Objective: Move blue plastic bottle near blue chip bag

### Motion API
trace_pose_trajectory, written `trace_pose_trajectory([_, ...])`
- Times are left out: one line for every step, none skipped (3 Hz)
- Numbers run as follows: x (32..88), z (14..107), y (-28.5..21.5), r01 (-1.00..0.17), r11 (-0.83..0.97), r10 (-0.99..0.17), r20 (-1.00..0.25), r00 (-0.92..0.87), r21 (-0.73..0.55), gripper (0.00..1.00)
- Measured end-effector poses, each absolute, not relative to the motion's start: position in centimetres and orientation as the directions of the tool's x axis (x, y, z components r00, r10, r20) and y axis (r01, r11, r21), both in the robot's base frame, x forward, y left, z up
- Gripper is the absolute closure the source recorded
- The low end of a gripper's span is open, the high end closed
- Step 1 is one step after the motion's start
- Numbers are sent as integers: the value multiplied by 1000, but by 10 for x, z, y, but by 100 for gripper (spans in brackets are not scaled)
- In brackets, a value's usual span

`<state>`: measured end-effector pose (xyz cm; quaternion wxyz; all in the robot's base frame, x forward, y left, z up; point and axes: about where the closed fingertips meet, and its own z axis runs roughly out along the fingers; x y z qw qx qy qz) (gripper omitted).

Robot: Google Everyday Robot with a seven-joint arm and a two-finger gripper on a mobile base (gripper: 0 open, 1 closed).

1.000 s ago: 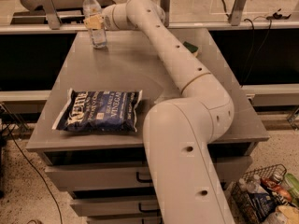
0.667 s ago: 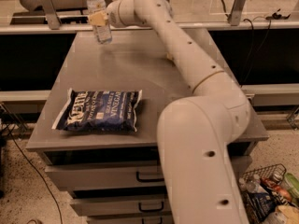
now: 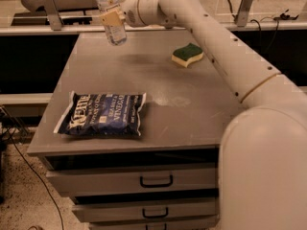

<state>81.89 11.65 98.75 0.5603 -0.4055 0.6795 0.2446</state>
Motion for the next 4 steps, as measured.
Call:
trace_pose_trajectory([773, 974, 94, -837, 535, -297, -953, -59, -115, 100])
trace_pose_trajectory([770, 972, 97, -843, 527, -298, -953, -61, -111, 100])
trace_pose_trajectory([747, 972, 93, -857, 508, -298, -951, -82, -85, 100])
trace_pose_trajectory([707, 980, 81, -874, 483, -295, -949, -115, -44, 100])
